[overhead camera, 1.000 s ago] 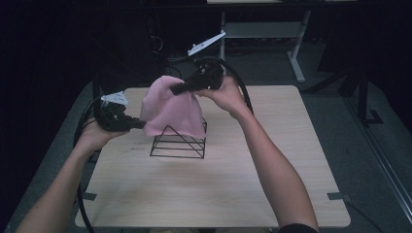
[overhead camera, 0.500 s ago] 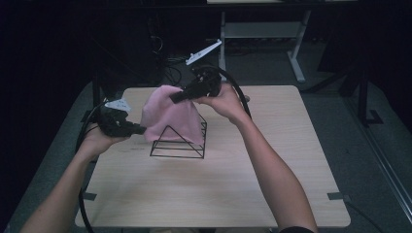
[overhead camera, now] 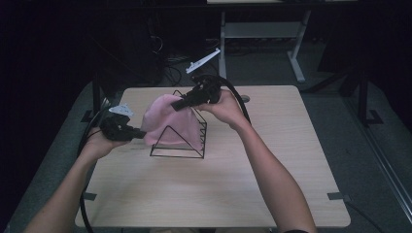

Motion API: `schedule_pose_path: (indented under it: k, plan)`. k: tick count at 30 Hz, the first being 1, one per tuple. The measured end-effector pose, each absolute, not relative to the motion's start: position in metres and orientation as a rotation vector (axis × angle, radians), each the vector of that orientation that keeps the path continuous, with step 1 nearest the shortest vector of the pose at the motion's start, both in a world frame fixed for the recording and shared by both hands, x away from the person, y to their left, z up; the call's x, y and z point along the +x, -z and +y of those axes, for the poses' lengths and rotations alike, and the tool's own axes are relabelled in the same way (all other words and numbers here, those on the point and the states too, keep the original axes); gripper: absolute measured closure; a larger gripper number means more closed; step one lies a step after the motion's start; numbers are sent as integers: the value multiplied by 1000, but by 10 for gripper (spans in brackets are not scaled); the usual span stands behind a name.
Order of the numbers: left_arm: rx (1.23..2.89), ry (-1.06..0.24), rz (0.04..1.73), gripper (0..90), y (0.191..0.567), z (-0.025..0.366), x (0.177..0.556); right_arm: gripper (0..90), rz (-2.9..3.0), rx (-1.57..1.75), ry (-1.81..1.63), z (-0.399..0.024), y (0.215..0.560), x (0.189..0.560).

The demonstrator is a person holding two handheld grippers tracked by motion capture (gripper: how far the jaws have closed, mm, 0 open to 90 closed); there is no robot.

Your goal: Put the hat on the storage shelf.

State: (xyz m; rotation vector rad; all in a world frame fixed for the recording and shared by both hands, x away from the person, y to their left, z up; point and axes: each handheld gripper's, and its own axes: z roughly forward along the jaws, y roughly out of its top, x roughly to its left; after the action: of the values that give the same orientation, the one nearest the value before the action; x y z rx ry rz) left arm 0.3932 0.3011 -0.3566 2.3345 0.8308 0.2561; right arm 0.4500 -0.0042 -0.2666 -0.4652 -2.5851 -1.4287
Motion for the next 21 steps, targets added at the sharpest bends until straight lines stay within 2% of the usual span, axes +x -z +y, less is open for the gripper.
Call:
schedule_pose_path:
  k: [9, 21]
  plan:
    - [2397, -278, 814, 835, 364, 295, 394, 716, -2575, -472, 1400, -4, 277, 450]
    - [2393, -263, 834, 835, 377, 297, 392, 715, -2571, -462, 1365, -2, 289, 449]
